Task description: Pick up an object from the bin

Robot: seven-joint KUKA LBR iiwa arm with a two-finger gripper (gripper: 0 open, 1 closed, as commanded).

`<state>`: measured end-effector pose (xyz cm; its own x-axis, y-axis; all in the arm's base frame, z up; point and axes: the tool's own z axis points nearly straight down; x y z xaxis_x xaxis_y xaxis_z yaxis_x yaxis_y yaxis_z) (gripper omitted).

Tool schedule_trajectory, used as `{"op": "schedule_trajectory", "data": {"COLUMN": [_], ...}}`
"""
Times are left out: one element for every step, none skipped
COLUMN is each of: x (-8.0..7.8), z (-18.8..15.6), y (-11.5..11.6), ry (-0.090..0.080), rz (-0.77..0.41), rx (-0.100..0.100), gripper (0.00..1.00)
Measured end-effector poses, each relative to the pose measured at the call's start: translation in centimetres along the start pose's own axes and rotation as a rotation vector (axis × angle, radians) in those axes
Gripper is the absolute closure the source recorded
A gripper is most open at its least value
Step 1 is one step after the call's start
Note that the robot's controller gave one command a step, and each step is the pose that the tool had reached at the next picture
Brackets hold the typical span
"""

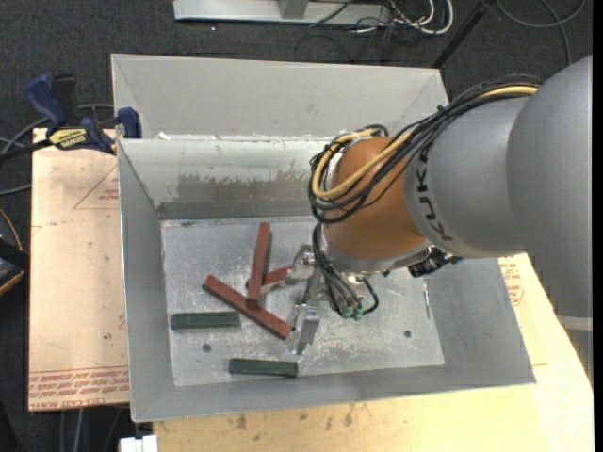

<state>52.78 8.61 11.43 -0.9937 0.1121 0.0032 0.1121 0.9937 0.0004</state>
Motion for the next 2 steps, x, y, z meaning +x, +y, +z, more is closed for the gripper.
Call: {"op": "schedule_trajectory", "data": {"x": [-0.7,0.4], "z": [-1.2,2.8], "y": [3.2,2.7], "ry": [-0.005,-0.007], "rz": [0.009,0.179], "rx": [-0.001,-0.003], "gripper": [0.0,0.0]}}
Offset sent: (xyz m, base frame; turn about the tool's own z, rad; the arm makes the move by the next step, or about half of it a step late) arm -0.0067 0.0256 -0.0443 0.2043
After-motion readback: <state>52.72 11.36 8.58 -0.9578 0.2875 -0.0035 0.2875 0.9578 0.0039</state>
